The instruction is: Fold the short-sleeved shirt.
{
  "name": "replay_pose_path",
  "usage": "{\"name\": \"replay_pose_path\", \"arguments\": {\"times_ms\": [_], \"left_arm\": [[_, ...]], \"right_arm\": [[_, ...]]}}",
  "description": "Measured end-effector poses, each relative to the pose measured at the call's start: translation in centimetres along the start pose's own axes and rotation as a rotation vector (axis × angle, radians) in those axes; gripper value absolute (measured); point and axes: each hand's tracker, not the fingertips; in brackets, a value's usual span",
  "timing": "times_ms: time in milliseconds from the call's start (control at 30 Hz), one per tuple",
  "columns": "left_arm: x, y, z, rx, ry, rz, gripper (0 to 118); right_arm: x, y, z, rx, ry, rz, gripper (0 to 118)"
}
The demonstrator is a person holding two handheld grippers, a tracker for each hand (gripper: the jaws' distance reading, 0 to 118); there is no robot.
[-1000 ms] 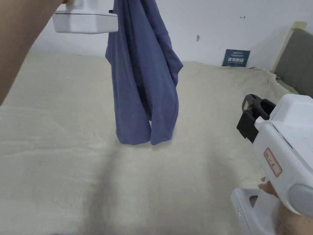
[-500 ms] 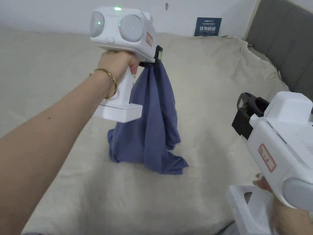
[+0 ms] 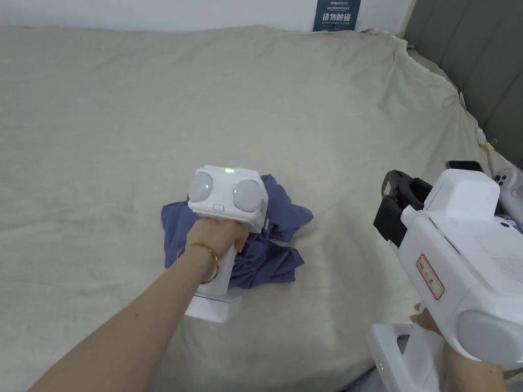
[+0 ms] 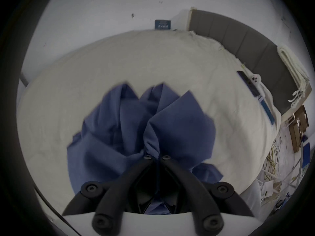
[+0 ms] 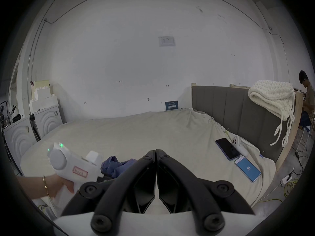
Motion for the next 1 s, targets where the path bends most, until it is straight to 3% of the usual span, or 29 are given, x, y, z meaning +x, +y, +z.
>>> {"name": "replay_pose_path", "arguments": {"times_ms": [167, 200, 300, 333, 567, 700, 867, 933, 1000], "left_arm": [[4.0, -5.5, 5.5, 0.019, -0.018, 0.021, 31], [1.4, -4.0, 1.7, 0.022, -0.034, 0.033, 51], [0.9, -2.9, 4.7, 0.122, -0.093, 0.103, 104], [-0.5, -1.7, 4.5, 0.138, -0.123, 0.137, 115], [-5.0, 1.9, 12.5, 0.452, -0.142, 0.187, 118], [-7.3, 0.2, 17.0, 0.675, -0.023, 0.241, 118], [-8.3, -5.2, 20.7, 0.819, 0.161, 0.191, 117], [-8.6, -6.9, 20.9, 0.843, 0.249, 0.121, 110], [-9.0, -8.3, 20.5, 0.866, 0.297, 0.079, 94]], "right_arm": [[-0.6, -0.5, -0.3, -0.018, 0.013, 0.006, 0], [-0.8, -0.5, -0.3, -0.02, 0.016, 0.01, 0], [-1.2, -0.5, -0.4, -0.022, 0.023, 0.011, 0], [-1.4, -0.4, -0.4, -0.02, 0.026, 0.01, 0], [-2.9, 1.1, -0.5, 0.017, 0.057, 0.029, 0], [-3.8, 2.2, -0.5, 0.053, 0.079, 0.04, 0], [-5.2, 3.3, -0.1, 0.094, 0.111, 0.056, 0], [-5.8, 3.4, 0.0, 0.107, 0.123, 0.069, 0], [-6.2, 3.5, 0.1, 0.116, 0.126, 0.081, 0]]}}
